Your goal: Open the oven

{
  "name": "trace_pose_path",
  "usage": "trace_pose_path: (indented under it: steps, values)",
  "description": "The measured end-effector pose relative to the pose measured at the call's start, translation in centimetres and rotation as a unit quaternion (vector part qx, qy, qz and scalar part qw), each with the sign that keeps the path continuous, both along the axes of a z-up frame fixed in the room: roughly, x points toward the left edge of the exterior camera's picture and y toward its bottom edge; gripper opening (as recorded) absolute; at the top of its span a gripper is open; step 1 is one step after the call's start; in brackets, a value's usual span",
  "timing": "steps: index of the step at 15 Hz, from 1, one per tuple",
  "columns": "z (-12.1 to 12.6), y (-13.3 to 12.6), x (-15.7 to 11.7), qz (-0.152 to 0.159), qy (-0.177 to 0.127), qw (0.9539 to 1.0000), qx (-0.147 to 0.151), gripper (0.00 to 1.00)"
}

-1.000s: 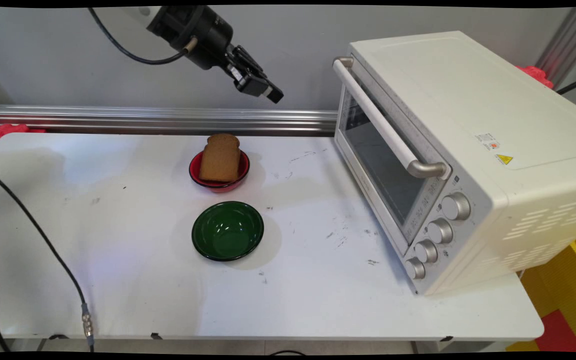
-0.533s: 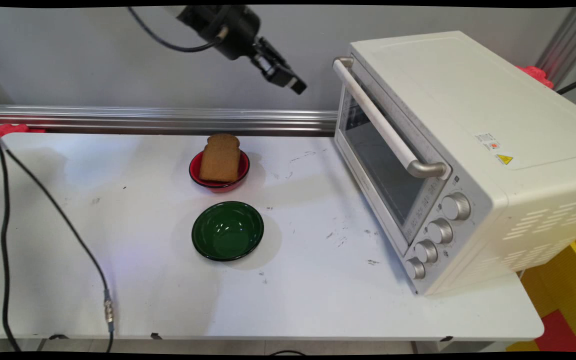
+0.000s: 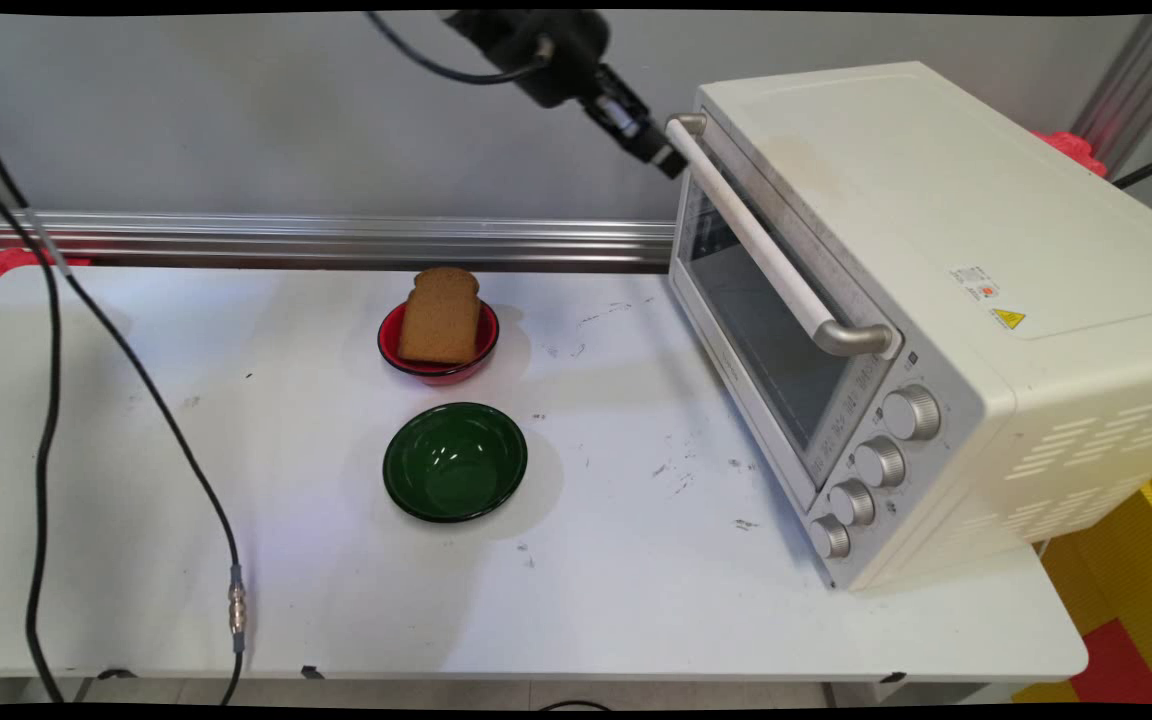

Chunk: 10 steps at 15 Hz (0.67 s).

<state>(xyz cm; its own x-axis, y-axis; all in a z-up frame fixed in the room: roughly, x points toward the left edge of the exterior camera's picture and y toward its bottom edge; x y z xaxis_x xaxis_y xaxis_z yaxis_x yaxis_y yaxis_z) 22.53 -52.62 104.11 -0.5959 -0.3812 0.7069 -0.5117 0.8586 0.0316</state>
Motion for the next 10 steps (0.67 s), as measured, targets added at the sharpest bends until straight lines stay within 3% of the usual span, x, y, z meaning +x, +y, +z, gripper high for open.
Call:
trace_pose_path:
  steps: [10]
  values:
    - [-0.4,-2.5,-5.3,-0.002,-0.013,0.9999,0.01,0.0]
